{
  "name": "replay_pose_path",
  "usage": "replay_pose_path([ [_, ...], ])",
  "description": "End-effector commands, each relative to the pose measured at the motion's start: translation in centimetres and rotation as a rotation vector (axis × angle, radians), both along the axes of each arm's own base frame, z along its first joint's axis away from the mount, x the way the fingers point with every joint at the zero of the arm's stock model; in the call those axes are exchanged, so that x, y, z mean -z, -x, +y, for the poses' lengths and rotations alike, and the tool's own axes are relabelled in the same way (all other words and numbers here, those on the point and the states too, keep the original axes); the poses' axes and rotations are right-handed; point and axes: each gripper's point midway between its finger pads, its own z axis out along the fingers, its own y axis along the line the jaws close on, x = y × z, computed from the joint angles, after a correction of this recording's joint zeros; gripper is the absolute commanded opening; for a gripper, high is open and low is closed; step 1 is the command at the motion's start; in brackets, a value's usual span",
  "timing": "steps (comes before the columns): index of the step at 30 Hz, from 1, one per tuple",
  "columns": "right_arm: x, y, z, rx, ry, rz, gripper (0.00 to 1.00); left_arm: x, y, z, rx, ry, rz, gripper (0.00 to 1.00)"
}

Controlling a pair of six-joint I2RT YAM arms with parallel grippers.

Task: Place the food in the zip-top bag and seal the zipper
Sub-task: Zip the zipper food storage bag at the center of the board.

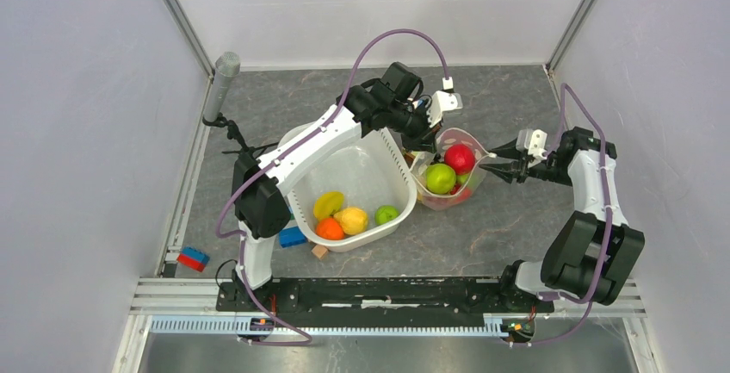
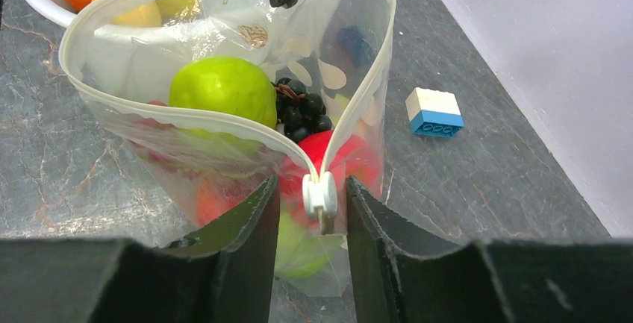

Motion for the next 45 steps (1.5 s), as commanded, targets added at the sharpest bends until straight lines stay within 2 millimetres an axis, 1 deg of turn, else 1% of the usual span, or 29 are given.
replay_pose_path([
  [1,0.3,0.0,0.0,-0.003,0.003,0.000,0.39,-2.3,-0.3,-0.3,0.021,0.057,-0.040,0.02],
  [3,0.6,-0.1,-0.1,0.000,0.002,0.014,0.33,-2.3,-0.4,-0.2,0.019,0.057,-0.036,0.02],
  [4,0.8,-0.1,-0.2,0.001,-0.003,0.021,0.31,-2.3,-0.4,-0.2,0.019,0.057,-0.036,0.02],
  [10,0.6,-0.2,-0.4,0.009,-0.001,0.015,0.32,-2.1,-0.4,-0.2,0.018,0.055,-0.029,0.02],
  [12,0.7,-0.2,-0.5,0.012,0.000,0.018,0.31,-2.1,-0.5,-0.1,0.014,0.056,-0.029,0.02],
  [14,0.8,-0.2,-0.5,0.015,-0.003,0.020,0.23,-2.2,-0.7,0.0,0.007,0.061,-0.029,0.02],
  [16,0.7,-0.2,-0.6,0.016,-0.006,0.023,0.18,-2.3,-0.8,0.1,0.000,0.072,-0.034,0.02],
  [18,0.7,-0.2,-0.6,0.018,-0.005,0.021,0.15,-2.5,-0.9,0.3,-0.009,0.083,-0.035,0.02],
  [19,0.6,-0.2,-0.6,0.019,-0.006,0.020,0.15,-2.4,-0.9,0.4,-0.011,0.085,-0.033,0.02],
  [20,0.5,-0.2,-0.6,0.021,-0.007,0.018,0.17,-2.5,-0.9,0.5,-0.012,0.087,-0.032,0.02],
  [23,0.3,-0.1,-0.6,0.022,-0.003,0.011,0.17,-2.2,-1.0,0.6,-0.018,0.083,-0.027,0.02],
  [24,0.2,-0.1,-0.7,0.024,-0.002,0.009,0.16,-2.2,-1.0,0.6,-0.018,0.083,-0.025,0.02],
  [25,0.1,-0.2,-0.7,0.026,-0.002,0.008,0.10,-2.1,-1.0,0.7,-0.019,0.081,-0.024,0.02],
  [26,-0.1,-0.2,-0.8,0.028,-0.003,0.009,0.09,-2.1,-1.1,0.7,-0.022,0.080,-0.022,0.02],
  [27,-0.2,-0.2,-0.8,0.032,-0.005,0.016,0.05,-2.0,-1.1,0.7,-0.023,0.079,-0.020,0.02],
  [29,-0.5,-0.2,-0.9,0.035,-0.005,0.024,0.01,-1.9,-1.2,0.8,-0.031,0.079,-0.020,0.02],
  [30,-0.7,-0.3,-0.9,0.037,-0.004,0.023,0.00,-1.9,-1.4,0.8,-0.042,0.079,-0.022,0.06],
  [32,-1.2,-0.2,-0.8,0.040,-0.007,0.020,0.00,-2.2,-1.6,0.7,-0.061,0.084,-0.024,0.26],
  [33,-1.4,-0.1,-0.8,0.041,-0.007,0.017,0.00,-2.7,-1.7,0.7,-0.068,0.093,-0.031,0.42],
  [34,-1.7,0.0,-0.8,0.045,-0.008,0.018,0.00,-3.3,-1.8,0.7,-0.078,0.105,-0.040,0.56],
  [37,-2.6,0.2,-0.9,0.058,-0.012,0.032,0.00,-5.8,-2.0,0.7,-0.099,0.159,-0.087,0.68],
  [38,-2.8,0.2,-0.9,0.062,-0.015,0.039,0.00,-6.9,-1.9,0.7,-0.105,0.183,-0.108,0.73],
  [39,-3.1,0.3,-0.8,0.064,-0.018,0.043,0.00,-8.2,-1.7,0.6,-0.112,0.212,-0.133,0.76],
  [41,-3.4,0.7,-0.6,0.064,-0.024,0.037,0.00,-10.4,-1.4,0.3,-0.121,0.264,-0.183,0.80],
  [43,-3.5,0.9,-0.5,0.067,-0.025,0.038,0.00,-12.6,-0.5,-0.5,-0.113,0.317,-0.236,0.83],
  [45,-3.4,1.1,-0.4,0.068,-0.028,0.048,0.00,-13.6,0.7,-1.6,-0.077,0.338,-0.279,0.86],
])
